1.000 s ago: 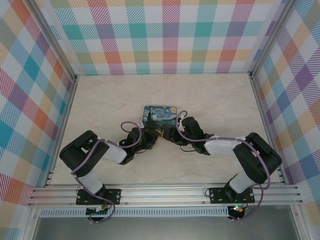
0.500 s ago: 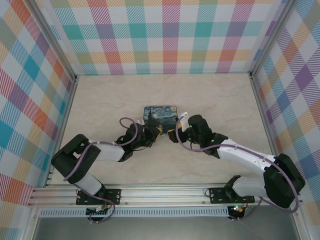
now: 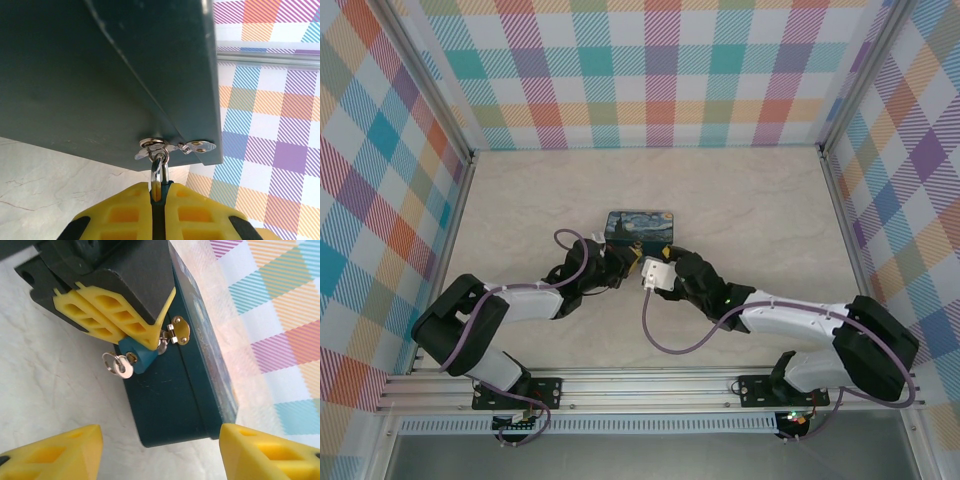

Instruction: Unlock a padlock with a key

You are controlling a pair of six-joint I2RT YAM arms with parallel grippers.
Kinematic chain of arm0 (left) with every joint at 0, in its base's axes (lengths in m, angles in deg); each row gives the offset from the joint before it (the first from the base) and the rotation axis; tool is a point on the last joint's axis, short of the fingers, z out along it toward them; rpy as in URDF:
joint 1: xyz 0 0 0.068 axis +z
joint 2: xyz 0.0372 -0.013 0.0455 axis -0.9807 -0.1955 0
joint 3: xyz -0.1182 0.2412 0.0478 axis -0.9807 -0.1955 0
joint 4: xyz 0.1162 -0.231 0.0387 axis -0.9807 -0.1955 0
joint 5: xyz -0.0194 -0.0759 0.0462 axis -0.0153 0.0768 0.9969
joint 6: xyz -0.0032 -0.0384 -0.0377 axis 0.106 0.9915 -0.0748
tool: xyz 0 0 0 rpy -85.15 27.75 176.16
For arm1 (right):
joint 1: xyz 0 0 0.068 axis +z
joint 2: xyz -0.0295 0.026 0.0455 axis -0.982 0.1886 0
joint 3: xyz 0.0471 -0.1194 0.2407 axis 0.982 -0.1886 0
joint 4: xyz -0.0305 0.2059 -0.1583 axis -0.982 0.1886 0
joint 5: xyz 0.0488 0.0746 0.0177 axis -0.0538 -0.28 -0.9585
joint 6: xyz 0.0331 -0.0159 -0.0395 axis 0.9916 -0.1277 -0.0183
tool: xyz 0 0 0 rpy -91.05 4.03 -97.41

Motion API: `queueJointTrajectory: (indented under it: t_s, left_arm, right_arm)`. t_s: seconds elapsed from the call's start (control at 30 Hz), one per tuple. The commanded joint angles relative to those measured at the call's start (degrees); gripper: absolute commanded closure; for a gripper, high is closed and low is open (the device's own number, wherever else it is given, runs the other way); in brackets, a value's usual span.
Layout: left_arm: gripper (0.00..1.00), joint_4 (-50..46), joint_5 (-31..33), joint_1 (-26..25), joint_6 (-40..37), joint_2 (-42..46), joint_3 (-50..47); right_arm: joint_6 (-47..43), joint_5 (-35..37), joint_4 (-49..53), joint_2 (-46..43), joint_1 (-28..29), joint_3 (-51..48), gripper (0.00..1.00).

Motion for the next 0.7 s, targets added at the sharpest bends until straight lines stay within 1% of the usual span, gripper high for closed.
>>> queueJointTrajectory:
  t_s: [0.0,0.17,0.33,0.67]
  left_arm:
    - [1.0,0.6,-1.2,0.5,0.5,1.8,2.1]
    - [1.0,0.7,-1.2,0.5,0.7,1.7,2.3]
    - [1.0,0.8,-1.0,0.5,0.8,2.0,2.2]
    - [1.0,0.9,-1.0,0.5,1.3,2.2,1.9]
  right_arm:
    - [-8.2,1.9,-5.1,1.2,0.5,0.7,0.38]
    - [-7.4,1.1,-4.6,4.4,0.8,2.7,0.48]
    - [-6.3,1.1,-6.3,7.2,1.6,3.2,0.58]
    - [-4.8,0.5,-6.5,9.7,2.7,5.0,0.7]
